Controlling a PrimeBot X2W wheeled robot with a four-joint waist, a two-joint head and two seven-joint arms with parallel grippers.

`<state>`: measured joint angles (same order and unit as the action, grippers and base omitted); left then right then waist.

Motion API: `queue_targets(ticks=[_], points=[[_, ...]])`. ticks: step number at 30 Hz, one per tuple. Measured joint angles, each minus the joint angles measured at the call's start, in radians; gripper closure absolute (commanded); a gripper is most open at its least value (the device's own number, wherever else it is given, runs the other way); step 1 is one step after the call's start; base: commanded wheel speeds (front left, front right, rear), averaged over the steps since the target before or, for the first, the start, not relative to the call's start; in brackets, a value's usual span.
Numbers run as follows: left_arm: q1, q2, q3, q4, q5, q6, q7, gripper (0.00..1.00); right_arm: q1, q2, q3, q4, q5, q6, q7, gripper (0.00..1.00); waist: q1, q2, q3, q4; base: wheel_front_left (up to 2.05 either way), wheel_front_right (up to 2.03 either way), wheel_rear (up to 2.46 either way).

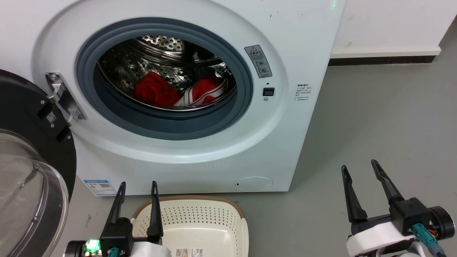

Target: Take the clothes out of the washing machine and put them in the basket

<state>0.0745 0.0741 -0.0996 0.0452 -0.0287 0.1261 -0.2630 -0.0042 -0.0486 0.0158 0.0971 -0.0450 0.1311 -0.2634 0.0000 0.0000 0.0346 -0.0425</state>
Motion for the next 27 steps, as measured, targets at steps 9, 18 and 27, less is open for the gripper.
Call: queue_targets(ticks=[9, 18, 27], points=[[0.000, -0.009, 0.007, 0.016, 0.006, -0.019, 0.000, 0.00, 0.000, 0.000, 0.002, 0.004, 0.000, 0.000, 0.000, 0.00, 0.0000, 0.0000, 0.001, 0.000, 0.00, 0.00, 0.00], [-0.006, -0.007, 0.010, 0.014, 0.016, -0.050, 0.000, 0.00, -0.010, 0.000, -0.005, 0.017, 0.002, 0.000, 0.000, 0.00, 0.0000, 0.0000, 0.019, -0.016, 0.00, 0.00, 0.00], [-0.221, 0.096, 0.037, 0.119, 0.022, -0.128, 0.000, 0.00, -0.095, -0.002, -0.017, -0.003, 0.088, 0.000, 0.000, 0.00, 0.0002, 0.0000, 0.153, -0.069, 0.00, 0.00, 0.00]])
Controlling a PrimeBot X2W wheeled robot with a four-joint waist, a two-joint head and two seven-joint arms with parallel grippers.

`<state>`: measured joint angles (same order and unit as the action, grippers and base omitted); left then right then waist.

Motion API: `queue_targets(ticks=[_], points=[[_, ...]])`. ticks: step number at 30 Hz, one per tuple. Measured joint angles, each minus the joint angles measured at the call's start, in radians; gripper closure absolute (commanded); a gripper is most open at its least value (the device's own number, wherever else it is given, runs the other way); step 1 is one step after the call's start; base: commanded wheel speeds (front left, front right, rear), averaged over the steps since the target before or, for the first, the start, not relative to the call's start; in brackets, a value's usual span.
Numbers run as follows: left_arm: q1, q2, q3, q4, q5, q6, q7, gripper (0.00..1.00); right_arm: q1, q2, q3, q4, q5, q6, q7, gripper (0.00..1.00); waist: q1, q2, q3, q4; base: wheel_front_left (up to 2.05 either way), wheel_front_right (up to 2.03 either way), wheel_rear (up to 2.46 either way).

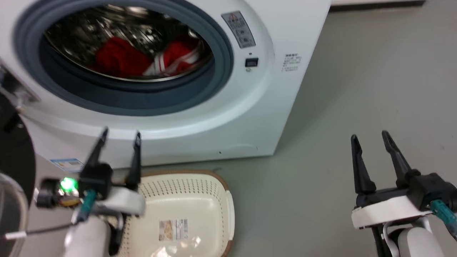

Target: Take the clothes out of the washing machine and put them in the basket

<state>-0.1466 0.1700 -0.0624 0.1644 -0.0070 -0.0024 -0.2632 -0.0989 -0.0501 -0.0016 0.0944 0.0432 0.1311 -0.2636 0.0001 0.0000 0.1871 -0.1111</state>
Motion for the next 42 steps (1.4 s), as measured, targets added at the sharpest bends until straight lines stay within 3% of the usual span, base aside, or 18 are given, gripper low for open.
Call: queue_targets(ticks=[5, 9, 19, 25, 28, 35, 42], points=[[-0.222, 0.091, 0.031, 0.141, 0.032, 0.002, 0.000, 0.00, -0.039, 0.000, 0.009, -0.017, 0.038, 0.000, 0.000, 0.00, 0.0001, 0.0000, 0.118, -0.040, 0.00, 0.00, 0.00], [-0.422, 0.165, 0.029, 0.264, 0.055, -0.032, 0.036, 0.00, -0.066, -0.001, 0.015, -0.032, 0.063, 0.000, 0.000, 0.00, 0.0002, 0.0000, 0.213, -0.074, 0.00, 0.00, 0.00], [-0.908, 0.311, -0.030, 0.467, 0.113, -0.104, 0.335, 0.00, -0.126, -0.001, 0.028, -0.080, 0.144, 0.000, 0.000, 0.00, 0.0002, 0.0000, 0.435, -0.149, 0.00, 0.00, 0.00], [-1.185, 0.381, -0.112, 0.569, 0.144, -0.124, 0.523, 0.00, -0.144, -0.001, 0.064, -0.095, 0.168, 0.000, 0.000, 0.00, 0.0001, 0.0000, 0.545, -0.191, 0.00, 0.00, 0.00], [-1.276, 0.430, -0.164, 0.611, 0.155, -0.127, 0.616, 0.00, -0.146, -0.001, 0.086, -0.101, 0.182, 0.000, 0.000, 0.00, 0.0002, -0.0001, 0.588, -0.217, 0.00, 0.00, 0.00], [-1.421, 0.481, -0.291, 0.664, 0.087, -0.128, 0.821, 0.00, -0.141, -0.001, 0.135, -0.111, 0.213, 0.000, 0.000, 0.00, 0.0001, 0.0000, 0.660, -0.266, 0.00, 0.00, 0.00], [-1.478, 0.555, -0.334, 0.675, 0.038, -0.128, 0.915, 0.00, -0.138, -0.001, 0.161, -0.127, 0.236, 0.000, 0.000, 0.00, 0.0000, 0.0000, 0.705, -0.303, 0.00, 0.00, 0.00]])
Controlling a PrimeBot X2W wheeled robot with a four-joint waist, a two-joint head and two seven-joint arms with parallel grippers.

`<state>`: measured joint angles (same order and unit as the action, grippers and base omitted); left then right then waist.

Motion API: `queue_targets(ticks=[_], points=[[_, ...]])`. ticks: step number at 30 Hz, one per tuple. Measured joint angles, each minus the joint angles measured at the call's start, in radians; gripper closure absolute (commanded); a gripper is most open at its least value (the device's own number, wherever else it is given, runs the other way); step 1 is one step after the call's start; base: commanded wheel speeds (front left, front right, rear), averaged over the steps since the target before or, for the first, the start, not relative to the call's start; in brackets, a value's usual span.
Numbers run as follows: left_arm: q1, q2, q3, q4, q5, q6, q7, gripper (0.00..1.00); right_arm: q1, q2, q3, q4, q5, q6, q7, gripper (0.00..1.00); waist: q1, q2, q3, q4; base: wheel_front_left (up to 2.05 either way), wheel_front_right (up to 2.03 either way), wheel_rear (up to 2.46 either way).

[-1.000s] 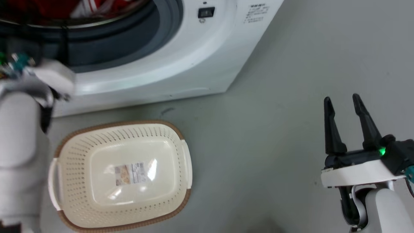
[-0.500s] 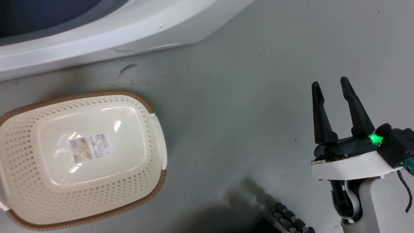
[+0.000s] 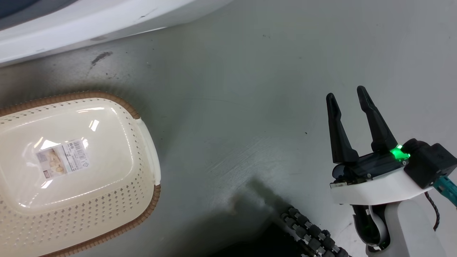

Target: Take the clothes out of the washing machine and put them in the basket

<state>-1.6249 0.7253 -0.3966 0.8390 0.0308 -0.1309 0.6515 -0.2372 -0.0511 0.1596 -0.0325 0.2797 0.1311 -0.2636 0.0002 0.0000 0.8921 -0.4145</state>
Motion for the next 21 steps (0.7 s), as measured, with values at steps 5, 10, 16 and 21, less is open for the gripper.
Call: queue_targets(ticks=[5, 10, 16, 21], points=[[-0.014, 0.030, 0.004, -0.005, -0.021, 0.000, 0.024, 0.00, 0.000, 0.000, 0.004, -0.009, 0.010, 0.000, 0.000, 0.00, -0.0001, 0.0000, 0.023, -0.018, 0.00, 0.00, 0.00], [-0.014, 0.036, 0.014, -0.019, -0.047, 0.003, 0.040, 1.00, -0.002, 0.000, 0.001, -0.015, 0.012, 0.000, 0.000, 0.00, -0.0002, 0.0000, 0.035, -0.018, 0.00, 0.00, 0.00], [-0.008, 0.035, 0.013, -0.040, -0.062, 0.008, 0.021, 1.00, -0.007, 0.000, -0.003, -0.020, 0.011, 0.000, 0.000, 0.00, -0.0002, 0.0000, 0.037, -0.007, 0.00, 0.00, 0.00], [0.019, 0.030, 0.014, -0.045, -0.076, 0.025, -0.050, 1.00, -0.014, 0.000, -0.015, -0.014, -0.001, 0.000, 0.000, 0.00, -0.0001, 0.0000, 0.015, 0.005, 0.00, 0.00, 0.00]])
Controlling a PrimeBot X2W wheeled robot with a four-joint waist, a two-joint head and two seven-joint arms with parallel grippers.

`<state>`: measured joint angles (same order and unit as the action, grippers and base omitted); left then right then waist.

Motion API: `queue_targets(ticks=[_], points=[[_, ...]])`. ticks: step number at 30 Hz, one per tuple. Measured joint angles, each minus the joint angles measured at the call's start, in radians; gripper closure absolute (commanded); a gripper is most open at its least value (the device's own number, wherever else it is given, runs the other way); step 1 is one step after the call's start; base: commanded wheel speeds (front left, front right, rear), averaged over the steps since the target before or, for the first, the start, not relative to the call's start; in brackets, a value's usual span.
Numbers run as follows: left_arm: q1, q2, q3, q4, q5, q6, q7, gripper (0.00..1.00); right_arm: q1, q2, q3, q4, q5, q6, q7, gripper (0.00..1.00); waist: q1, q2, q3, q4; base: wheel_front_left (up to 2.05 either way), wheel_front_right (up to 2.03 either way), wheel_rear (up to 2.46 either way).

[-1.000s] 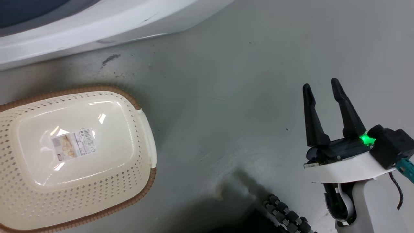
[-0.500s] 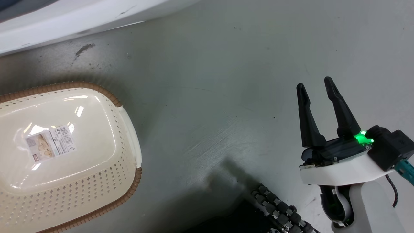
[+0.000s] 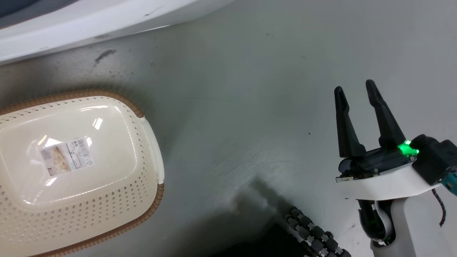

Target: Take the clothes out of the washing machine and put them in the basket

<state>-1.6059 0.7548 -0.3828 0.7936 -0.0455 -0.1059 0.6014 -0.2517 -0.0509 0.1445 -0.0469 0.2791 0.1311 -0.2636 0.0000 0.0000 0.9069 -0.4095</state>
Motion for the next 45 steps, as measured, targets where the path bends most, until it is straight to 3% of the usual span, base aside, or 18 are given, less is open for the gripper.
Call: queue_targets(ticks=[5, 11, 24, 30, 37, 45], points=[[0.043, -0.051, 0.022, 0.006, -0.050, 0.029, -0.121, 1.00, -0.015, 0.000, -0.034, 0.011, -0.016, 0.000, 0.000, 0.00, 0.0000, 0.0000, -0.041, 0.021, 0.00, 0.00, 0.00], [0.164, -0.132, 0.092, 0.041, -0.149, 0.091, -0.338, 1.00, -0.020, 0.001, -0.056, 0.026, -0.040, 0.000, 0.000, 0.00, 0.0000, 0.0000, -0.125, 0.054, 0.00, 0.00, 0.00], [0.446, -0.315, 0.135, 0.133, -0.260, 0.119, -0.800, 1.00, 0.028, 0.001, -0.081, 0.045, -0.168, 0.000, 0.000, 0.00, -0.0002, 0.0000, -0.362, 0.150, 0.00, 0.00, 0.00], [0.589, -0.393, 0.165, 0.088, -0.300, 0.126, -0.861, 1.00, 0.056, 0.001, -0.081, 0.052, -0.202, 0.000, 0.000, 0.00, -0.0003, 0.0000, -0.469, 0.199, 0.00, 0.00, 0.00], [0.779, -0.441, 0.234, -0.204, -0.248, 0.151, -0.864, 1.00, 0.091, 0.001, -0.067, 0.062, -0.233, 0.000, 0.000, 0.00, -0.0004, 0.0000, -0.573, 0.255, 0.00, 0.00, 0.00], [0.963, -0.494, 0.299, -0.448, -0.184, 0.133, -0.864, 1.00, 0.129, 0.001, -0.067, 0.076, -0.245, 0.000, 0.000, 0.00, -0.0003, 0.0001, -0.665, 0.303, 0.00, 0.00, 0.00]])
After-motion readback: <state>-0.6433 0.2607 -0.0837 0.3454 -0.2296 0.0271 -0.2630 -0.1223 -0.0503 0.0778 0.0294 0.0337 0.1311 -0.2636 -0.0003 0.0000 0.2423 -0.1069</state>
